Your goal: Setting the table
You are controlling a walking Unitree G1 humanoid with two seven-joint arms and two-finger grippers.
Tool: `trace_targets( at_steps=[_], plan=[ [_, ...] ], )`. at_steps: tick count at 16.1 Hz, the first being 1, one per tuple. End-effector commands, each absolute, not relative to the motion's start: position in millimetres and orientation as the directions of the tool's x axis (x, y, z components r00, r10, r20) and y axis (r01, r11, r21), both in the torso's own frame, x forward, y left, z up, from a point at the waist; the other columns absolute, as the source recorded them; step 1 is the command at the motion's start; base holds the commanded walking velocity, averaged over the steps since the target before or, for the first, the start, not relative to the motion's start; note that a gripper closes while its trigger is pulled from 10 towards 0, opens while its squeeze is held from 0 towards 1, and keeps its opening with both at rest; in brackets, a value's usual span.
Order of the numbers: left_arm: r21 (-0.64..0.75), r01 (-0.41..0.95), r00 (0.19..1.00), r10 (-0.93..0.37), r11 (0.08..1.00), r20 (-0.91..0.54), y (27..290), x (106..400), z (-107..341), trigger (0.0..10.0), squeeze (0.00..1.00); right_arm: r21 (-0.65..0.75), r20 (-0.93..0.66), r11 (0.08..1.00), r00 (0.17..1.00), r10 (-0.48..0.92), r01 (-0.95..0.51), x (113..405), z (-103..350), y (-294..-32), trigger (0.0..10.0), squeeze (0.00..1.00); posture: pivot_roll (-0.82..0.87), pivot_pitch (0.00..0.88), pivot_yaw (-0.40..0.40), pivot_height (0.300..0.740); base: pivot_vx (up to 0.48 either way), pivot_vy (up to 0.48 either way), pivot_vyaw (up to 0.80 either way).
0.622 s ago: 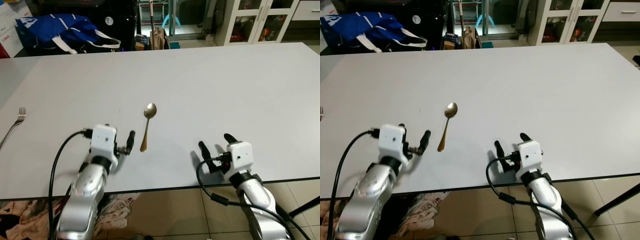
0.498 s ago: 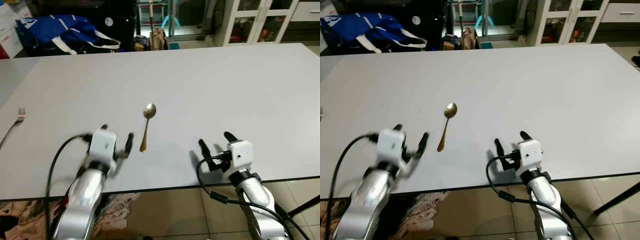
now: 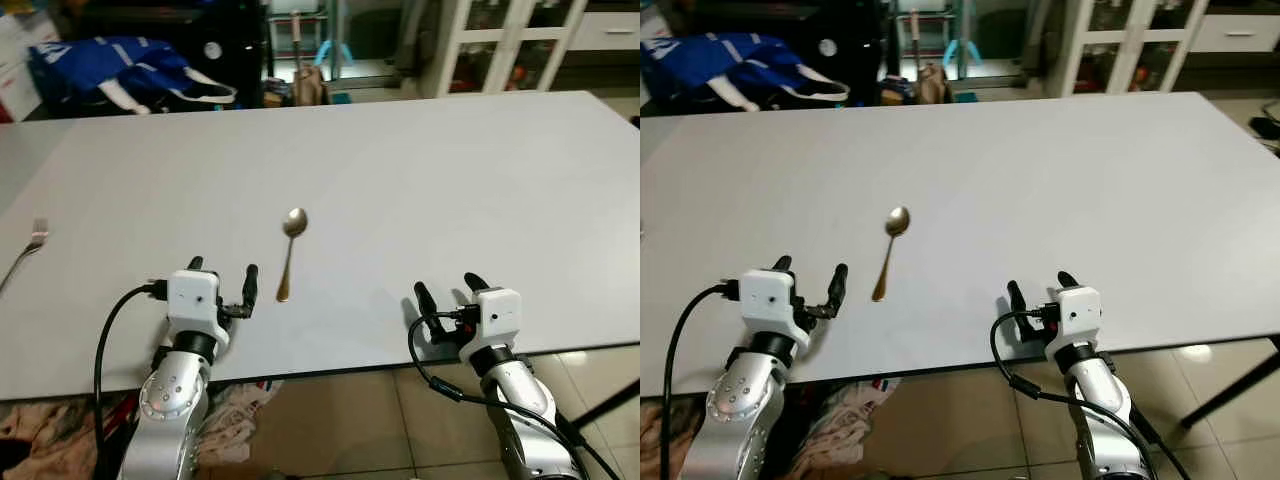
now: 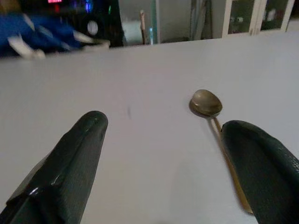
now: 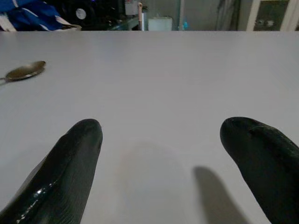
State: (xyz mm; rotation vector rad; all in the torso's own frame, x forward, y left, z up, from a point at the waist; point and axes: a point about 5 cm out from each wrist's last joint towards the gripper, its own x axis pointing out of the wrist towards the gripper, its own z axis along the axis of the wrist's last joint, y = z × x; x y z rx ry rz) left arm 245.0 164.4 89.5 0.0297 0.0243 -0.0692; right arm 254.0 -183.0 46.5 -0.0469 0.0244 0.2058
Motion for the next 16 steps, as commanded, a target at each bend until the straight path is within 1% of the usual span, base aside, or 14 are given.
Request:
trace_targets(
  at_steps=[1,4,5,7,9,11,16],
  plan=[
    [-0.055,0.067,0.997,-0.069,0.996,-0.038,162,250,91,10.0,0.00,-0.044,-0.016,0.977,0.978,0.207,-0.208,256,48,-183,10.0,0.00,-0.11,0.000,0.065,0.736,0.000,0.000,0.00],
    [-0.072,0.048,0.998,-0.050,0.996,-0.034,161,254,91,10.0,0.00,-0.043,-0.008,0.976,0.977,0.212,-0.213,258,49,-183,10.0,0.00,-0.11,0.000,0.064,0.736,0.000,0.000,0.00],
    [-0.106,0.027,0.998,-0.033,0.994,-0.059,159,256,87,10.0,0.00,-0.043,-0.002,0.975,0.976,0.217,-0.217,259,50,-181,10.0,0.00,-0.12,0.000,0.063,0.736,0.000,0.000,0.00],
    [-0.073,0.051,0.996,-0.056,0.996,-0.070,159,257,88,10.0,0.00,-0.048,0.007,0.974,0.975,0.224,-0.223,260,51,-181,10.0,0.00,-0.12,0.000,0.062,0.736,0.000,0.000,0.00],
    [-0.076,0.054,0.996,-0.059,0.996,-0.069,159,257,89,10.0,0.00,-0.052,0.009,0.973,0.975,0.224,-0.223,260,52,-181,10.0,0.00,-0.12,0.000,0.064,0.736,0.000,0.000,0.00],
    [-0.084,0.050,0.996,-0.056,0.995,-0.070,159,258,89,10.0,0.00,-0.053,0.010,0.973,0.974,0.225,-0.224,260,52,-180,10.0,0.00,-0.12,0.000,0.064,0.736,0.000,0.317,0.00],
    [-0.084,0.035,0.996,-0.041,0.996,-0.073,159,258,91,10.0,0.00,-0.065,-0.003,0.967,0.969,0.247,-0.247,258,55,-173,10.0,0.00,-0.12,0.000,0.062,0.736,0.000,0.458,0.00]
  ],
)
